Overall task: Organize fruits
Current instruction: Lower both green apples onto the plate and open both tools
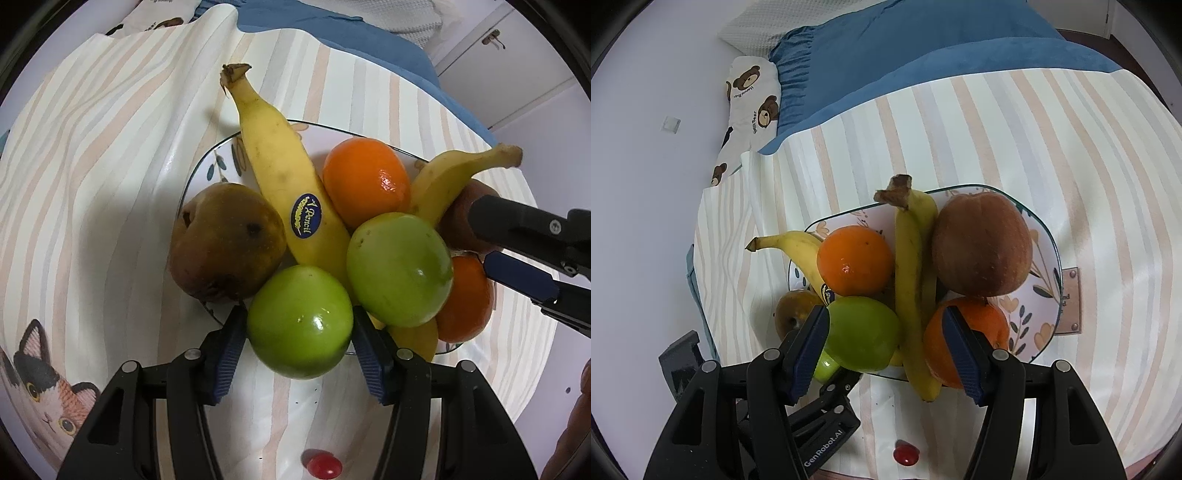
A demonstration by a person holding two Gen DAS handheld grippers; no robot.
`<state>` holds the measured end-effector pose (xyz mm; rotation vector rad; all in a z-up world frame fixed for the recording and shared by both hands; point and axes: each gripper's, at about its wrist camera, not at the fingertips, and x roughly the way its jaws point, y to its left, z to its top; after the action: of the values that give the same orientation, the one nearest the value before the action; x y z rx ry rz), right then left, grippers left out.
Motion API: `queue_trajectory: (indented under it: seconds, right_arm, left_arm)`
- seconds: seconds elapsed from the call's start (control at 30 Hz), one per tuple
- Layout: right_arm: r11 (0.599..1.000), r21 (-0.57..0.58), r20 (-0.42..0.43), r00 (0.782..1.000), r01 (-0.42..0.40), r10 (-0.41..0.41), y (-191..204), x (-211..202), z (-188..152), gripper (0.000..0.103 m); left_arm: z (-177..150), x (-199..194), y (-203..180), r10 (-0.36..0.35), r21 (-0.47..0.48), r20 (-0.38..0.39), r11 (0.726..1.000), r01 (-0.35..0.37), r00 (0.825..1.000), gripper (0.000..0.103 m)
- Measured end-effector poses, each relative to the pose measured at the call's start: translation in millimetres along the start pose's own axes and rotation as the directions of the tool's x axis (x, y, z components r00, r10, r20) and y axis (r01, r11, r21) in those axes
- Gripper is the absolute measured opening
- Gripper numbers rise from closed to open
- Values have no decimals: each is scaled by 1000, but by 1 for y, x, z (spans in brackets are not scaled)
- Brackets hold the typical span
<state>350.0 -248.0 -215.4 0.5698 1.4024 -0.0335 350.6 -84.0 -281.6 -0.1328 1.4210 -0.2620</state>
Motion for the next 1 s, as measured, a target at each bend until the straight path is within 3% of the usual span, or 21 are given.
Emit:
queue_trajectory:
  seconds: [0.53, 0.87, 0.97, 1.0]
  right_arm:
    - [1000, -10, 49, 999, 8, -8, -9, -27, -19, 69]
    - [975, -137, 169, 974, 172, -148, 0, -51, -55, 76]
    - [963, -171, 194, 965, 209, -175, 5, -56, -65, 77]
    - [958, -181, 208, 961, 222, -183, 6, -58, -69, 80]
  left_arm:
    - [-12, -47, -6, 61, 68, 99, 995, -68, 993, 54]
    - [-23, -83, -2, 144, 120, 183, 979, -167, 972, 58]
    - [-24, -88, -5, 146, 130, 203, 976, -175, 968, 64]
    - [-24, -90, -6, 150, 134, 212, 974, -180, 966, 73]
